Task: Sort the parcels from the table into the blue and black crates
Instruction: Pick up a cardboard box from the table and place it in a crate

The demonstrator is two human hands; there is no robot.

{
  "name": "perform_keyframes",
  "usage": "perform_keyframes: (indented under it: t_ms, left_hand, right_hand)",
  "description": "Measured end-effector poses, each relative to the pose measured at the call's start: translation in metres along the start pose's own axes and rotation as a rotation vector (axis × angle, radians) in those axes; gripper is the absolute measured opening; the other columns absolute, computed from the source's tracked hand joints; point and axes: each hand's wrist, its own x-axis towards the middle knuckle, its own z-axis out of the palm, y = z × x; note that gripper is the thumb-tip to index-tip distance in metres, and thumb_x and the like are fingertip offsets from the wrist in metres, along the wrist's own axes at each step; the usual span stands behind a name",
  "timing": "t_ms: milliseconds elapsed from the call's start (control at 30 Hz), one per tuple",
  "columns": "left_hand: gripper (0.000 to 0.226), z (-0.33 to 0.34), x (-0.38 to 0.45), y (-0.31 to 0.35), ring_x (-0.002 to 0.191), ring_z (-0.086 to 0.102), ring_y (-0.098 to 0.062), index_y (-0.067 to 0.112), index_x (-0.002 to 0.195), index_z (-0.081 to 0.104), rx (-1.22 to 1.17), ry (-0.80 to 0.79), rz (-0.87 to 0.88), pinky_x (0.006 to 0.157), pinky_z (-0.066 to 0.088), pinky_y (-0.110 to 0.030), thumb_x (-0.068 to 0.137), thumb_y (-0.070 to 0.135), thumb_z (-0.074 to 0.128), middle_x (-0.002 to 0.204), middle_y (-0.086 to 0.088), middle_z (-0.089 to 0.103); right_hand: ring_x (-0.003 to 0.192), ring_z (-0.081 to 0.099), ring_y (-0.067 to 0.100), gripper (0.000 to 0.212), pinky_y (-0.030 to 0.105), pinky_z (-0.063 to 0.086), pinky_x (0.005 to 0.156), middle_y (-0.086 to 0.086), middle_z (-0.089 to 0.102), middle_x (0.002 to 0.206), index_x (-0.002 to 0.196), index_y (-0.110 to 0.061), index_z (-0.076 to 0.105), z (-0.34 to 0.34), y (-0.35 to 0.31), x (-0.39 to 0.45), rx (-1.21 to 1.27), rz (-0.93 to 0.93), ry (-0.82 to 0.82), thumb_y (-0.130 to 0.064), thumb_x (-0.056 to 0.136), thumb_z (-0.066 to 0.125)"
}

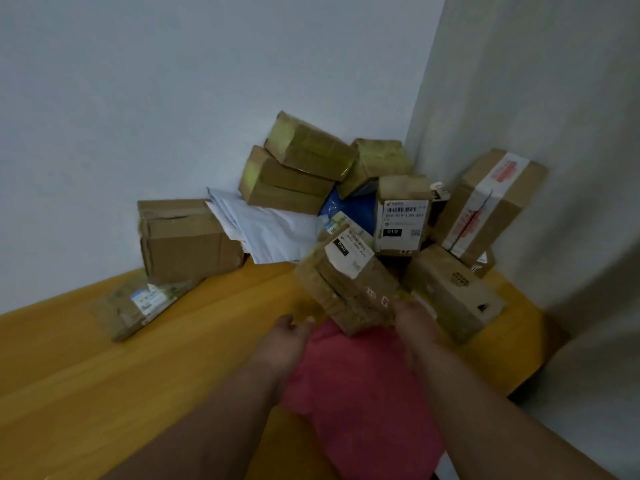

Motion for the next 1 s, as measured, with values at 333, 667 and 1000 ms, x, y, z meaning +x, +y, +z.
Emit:
perform_keyframes:
  t_ms: [333, 667, 1000]
  left_hand:
    - [0.081, 0.026, 0.05, 0.048, 0.137, 0.032, -0.022, 0.024, 0.154, 0.018, 0.353, 0.318, 0.44, 0.112, 0.03, -0.035, 0.089, 0.04, 0.064, 0.152, -0.008, 0.029]
    - [0.038, 0.022, 0.049, 0.066, 0.091, 0.061, 0.011, 0.02, 0.129, 0.05, 0.005, 0.212, 0.459, 0.07, 0.05, -0.008, 0.093, 0.028, 0.062, 0.114, 0.006, 0.059]
    - [0.024, -0.047, -0.006, 0.037, 0.082, 0.061, 0.016, 0.039, 0.118, 0.055, -0.202, 0.2, 0.538, 0.061, 0.047, -0.008, 0.097, 0.027, 0.055, 0.108, 0.018, 0.064]
  right_hand:
    - [0.101, 0.06, 0.024, 0.019, 0.038, 0.047, 0.083, 0.004, 0.064, 0.105, 0.107, -0.019, 0.06, 0.002, 0.003, 0.042, 0.277, 0.232, -0.223, -0.031, 0.099, 0.047]
    - [0.092, 0.065, 0.022, 0.024, 0.036, 0.05, 0.074, 0.003, 0.07, 0.101, 0.114, -0.025, 0.061, 0.008, 0.008, 0.028, 0.482, 0.138, -0.229, -0.016, 0.097, 0.046]
    - [0.103, 0.066, 0.027, 0.054, 0.039, 0.05, 0.078, 0.002, 0.069, 0.115, 0.138, -0.038, 0.044, 0.028, 0.021, -0.054, 0.565, -0.085, -0.325, -0.031, 0.088, 0.064]
